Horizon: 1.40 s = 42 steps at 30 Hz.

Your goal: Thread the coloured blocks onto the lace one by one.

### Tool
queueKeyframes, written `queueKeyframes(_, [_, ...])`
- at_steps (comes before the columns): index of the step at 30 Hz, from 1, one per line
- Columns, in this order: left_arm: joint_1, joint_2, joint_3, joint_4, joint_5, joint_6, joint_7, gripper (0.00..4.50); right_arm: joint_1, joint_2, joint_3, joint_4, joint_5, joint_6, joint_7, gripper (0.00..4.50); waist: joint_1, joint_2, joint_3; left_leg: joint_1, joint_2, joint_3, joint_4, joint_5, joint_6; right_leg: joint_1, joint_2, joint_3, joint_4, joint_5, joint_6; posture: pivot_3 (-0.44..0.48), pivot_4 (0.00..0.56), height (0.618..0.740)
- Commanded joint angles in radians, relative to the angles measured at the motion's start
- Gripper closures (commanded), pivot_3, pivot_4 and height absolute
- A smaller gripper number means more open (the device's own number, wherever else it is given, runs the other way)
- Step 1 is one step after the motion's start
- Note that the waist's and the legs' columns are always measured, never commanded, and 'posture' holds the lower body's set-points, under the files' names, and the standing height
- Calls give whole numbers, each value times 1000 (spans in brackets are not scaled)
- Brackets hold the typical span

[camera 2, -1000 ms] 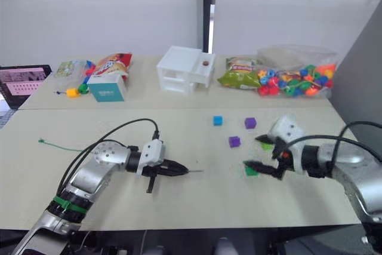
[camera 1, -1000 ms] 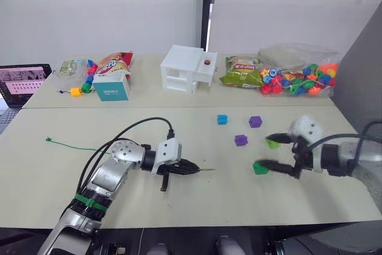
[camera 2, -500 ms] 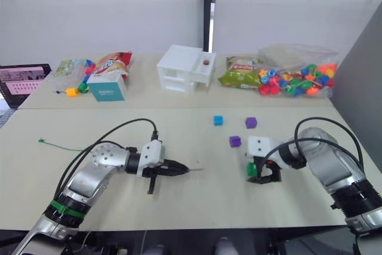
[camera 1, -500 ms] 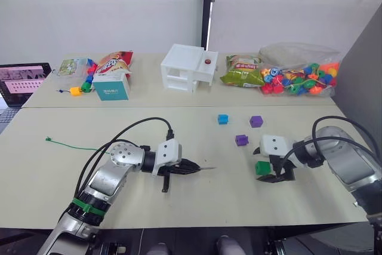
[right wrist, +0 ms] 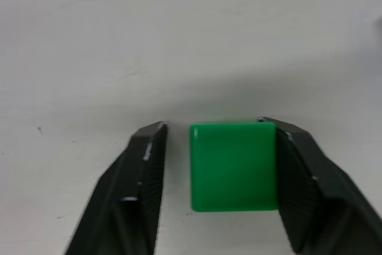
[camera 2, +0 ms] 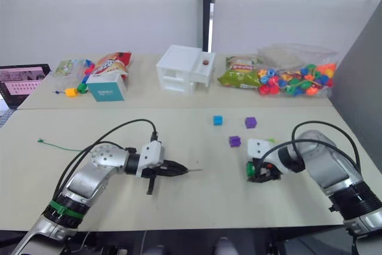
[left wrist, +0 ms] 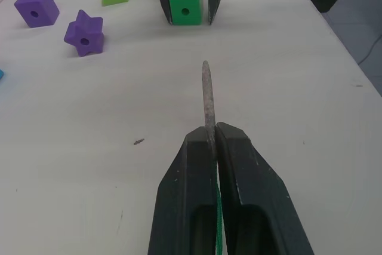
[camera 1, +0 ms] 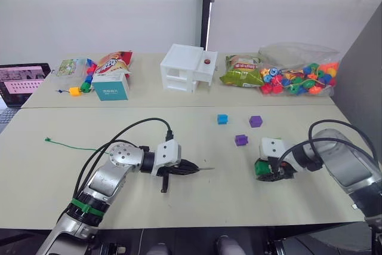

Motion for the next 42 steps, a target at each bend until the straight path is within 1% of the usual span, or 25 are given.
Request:
queueKeyframes(1, [-20,-1,-6,22,30,-41,5,4500,-2,-8,-22,-44,-30,-4,-33,3305,-1,0,0,0,0,0,0,0,0,0,0,0,0,0,0,0,150,740])
queueKeyframes(4, [-23,-4,-11,38,49,-60,7,4500,-3,4,-23,-67,-28,11,-42,3305,0,0,0,0,0,0,0,0,0,0,0,0,0,0,0,0,150,740])
queueKeyframes(8, [-9,-5,-34,38,65,-81,-14,4500,-24,53,-4,-170,-8,86,-54,3305,-5,0,0,0,0,0,0,0,0,0,0,0,0,0,0,0,150,740])
queueKeyframes(11, [-11,-6,-43,50,73,-93,-14,4500,-34,104,43,-243,-23,159,-74,3305,-5,0,0,0,0,0,0,0,0,0,0,0,1,0,0,0,150,740])
queueKeyframes(15, [-16,-7,-52,58,84,-103,-17,4500,-32,158,89,-285,-47,246,-128,3305,-4,0,0,0,0,-1,0,0,0,0,0,0,1,0,0,0,150,740])
queueKeyframes(21, [-44,-60,-76,110,94,-128,-23,4500,-1,173,113,-367,-12,324,-142,3305,7,0,0,-1,0,-1,2,0,0,0,0,-1,0,0,0,0,150,740])
queueKeyframes(27, [-98,-107,-118,146,155,-125,6,4500,13,167,126,-357,-18,326,-158,3305,12,0,0,-1,0,-1,2,0,0,0,1,-1,0,1,0,0,150,740])
queueKeyframes(35, [-90,-126,-127,114,153,-108,9,4500,30,142,111,-336,-8,313,-153,3305,15,0,0,0,0,-1,2,0,0,0,0,-1,1,1,0,0,150,740])
queueKeyframes(42, [-96,-153,-144,116,164,-96,26,4500,22,144,105,-329,-1,308,-155,3305,19,0,0,-1,-1,-1,3,0,0,1,0,-1,0,1,1,0,150,740])
